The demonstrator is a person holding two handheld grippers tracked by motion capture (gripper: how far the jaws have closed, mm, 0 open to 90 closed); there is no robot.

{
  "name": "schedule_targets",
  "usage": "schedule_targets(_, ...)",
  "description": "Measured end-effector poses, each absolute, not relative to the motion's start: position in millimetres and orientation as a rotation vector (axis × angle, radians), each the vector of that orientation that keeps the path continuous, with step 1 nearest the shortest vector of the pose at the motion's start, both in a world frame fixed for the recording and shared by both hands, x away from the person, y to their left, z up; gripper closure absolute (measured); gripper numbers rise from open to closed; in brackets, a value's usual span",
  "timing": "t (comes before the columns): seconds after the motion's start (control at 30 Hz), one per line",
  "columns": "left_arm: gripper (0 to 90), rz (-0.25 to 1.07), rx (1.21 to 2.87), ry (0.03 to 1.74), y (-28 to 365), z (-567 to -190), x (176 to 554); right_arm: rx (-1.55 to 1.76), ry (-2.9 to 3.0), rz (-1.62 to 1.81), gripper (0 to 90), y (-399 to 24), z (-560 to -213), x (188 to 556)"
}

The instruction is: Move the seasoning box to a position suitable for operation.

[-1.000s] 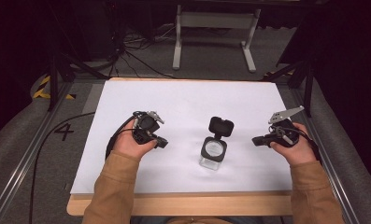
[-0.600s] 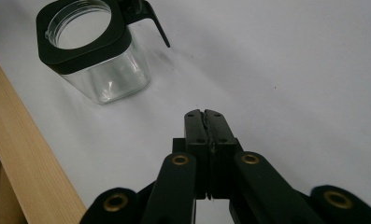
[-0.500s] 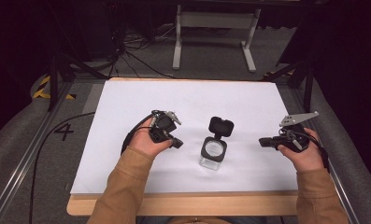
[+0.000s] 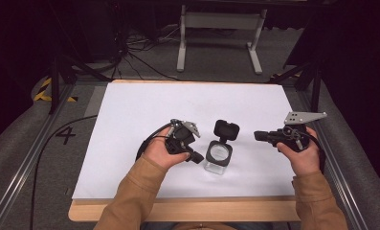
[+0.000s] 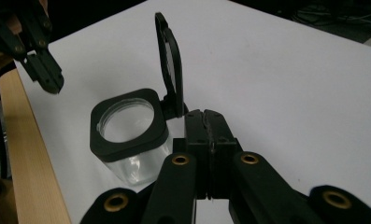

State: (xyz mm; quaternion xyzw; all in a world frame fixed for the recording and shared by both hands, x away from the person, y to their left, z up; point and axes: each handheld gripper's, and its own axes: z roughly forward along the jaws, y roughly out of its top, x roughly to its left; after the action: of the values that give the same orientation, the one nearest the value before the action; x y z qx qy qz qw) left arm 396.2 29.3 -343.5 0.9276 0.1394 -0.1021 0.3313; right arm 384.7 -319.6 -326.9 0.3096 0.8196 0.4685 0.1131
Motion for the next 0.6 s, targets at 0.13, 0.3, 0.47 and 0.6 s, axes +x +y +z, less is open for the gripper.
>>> schedule_targets(0.13,89.9,-0.282,2.438,0.349,20,-350,394,0.903,2.357,1.431,89.9,-314,-325,388)
schedule_targets(0.3,89.8,-0.313,2.464,0.322,10,-357,392,0.885,2.332,1.489,89.9,-303,-325,395)
schedule_targets(0.47,89.8,-0.329,2.474,0.33,5,-363,391,0.899,2.326,1.508,89.9,-296,-328,403)
schedule_targets(0.6,89.8,-0.342,2.498,0.327,1,-367,390,0.895,2.303,1.534,89.9,-290,-330,407)
